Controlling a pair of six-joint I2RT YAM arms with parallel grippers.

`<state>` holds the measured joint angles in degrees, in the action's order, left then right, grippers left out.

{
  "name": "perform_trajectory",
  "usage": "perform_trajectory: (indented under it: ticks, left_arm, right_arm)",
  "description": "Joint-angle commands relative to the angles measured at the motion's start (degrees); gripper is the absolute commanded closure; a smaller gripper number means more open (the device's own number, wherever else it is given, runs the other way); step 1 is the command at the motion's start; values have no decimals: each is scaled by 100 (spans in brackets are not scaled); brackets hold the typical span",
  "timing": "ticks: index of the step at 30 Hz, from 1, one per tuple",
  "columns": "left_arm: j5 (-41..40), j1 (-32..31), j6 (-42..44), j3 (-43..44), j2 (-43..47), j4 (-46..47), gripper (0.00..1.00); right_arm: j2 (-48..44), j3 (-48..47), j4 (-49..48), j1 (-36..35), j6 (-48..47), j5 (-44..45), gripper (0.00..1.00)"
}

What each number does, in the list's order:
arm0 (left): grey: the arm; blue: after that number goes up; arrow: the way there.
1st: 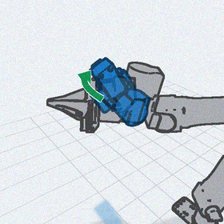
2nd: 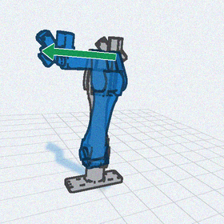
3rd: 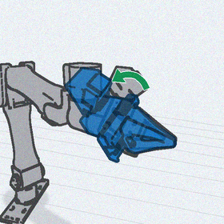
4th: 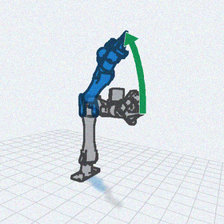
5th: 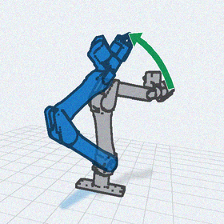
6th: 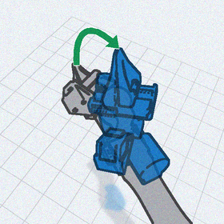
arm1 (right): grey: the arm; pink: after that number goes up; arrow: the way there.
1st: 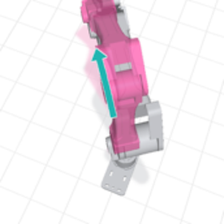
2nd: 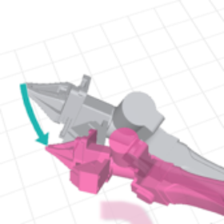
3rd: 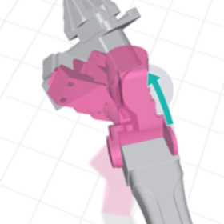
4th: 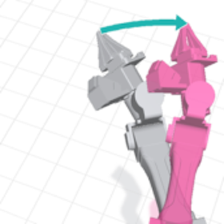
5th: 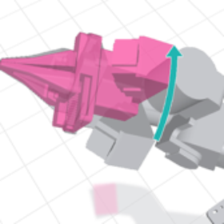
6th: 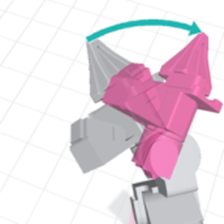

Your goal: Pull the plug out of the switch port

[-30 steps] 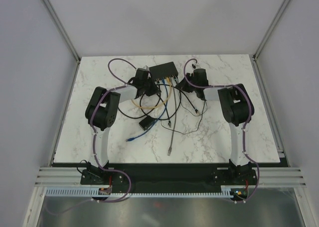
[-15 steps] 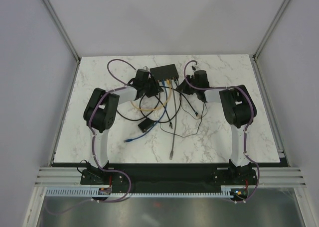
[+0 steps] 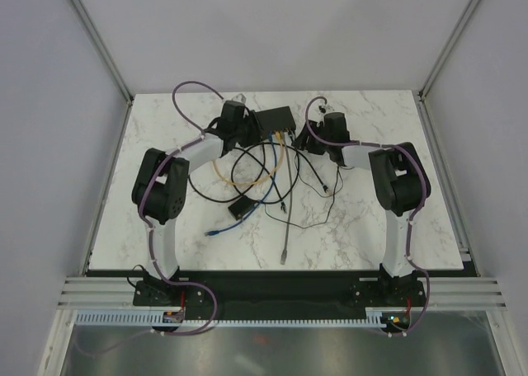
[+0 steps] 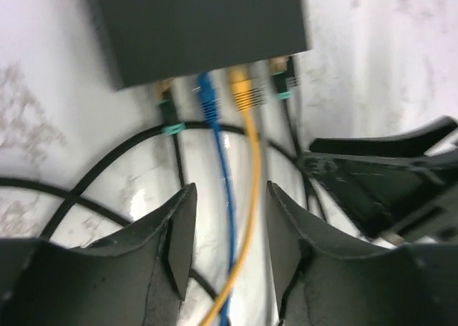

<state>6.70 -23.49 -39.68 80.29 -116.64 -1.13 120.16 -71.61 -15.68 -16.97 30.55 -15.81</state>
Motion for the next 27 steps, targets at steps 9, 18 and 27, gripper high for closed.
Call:
perform_trajectory:
  ticks: [9, 18, 27]
  left_arm:
    - [727, 107, 883, 2394, -867, -186, 53]
    - [1071, 116, 655, 2465, -1449, 51, 51]
    - [193, 55, 1233, 2570, -1599, -221, 48]
  right_arm:
    - [306, -1266, 355, 159, -348, 114, 38]
    - [807, -1382, -189, 291, 39, -308, 47]
    - [1097, -1390, -515, 370, 356, -598, 52]
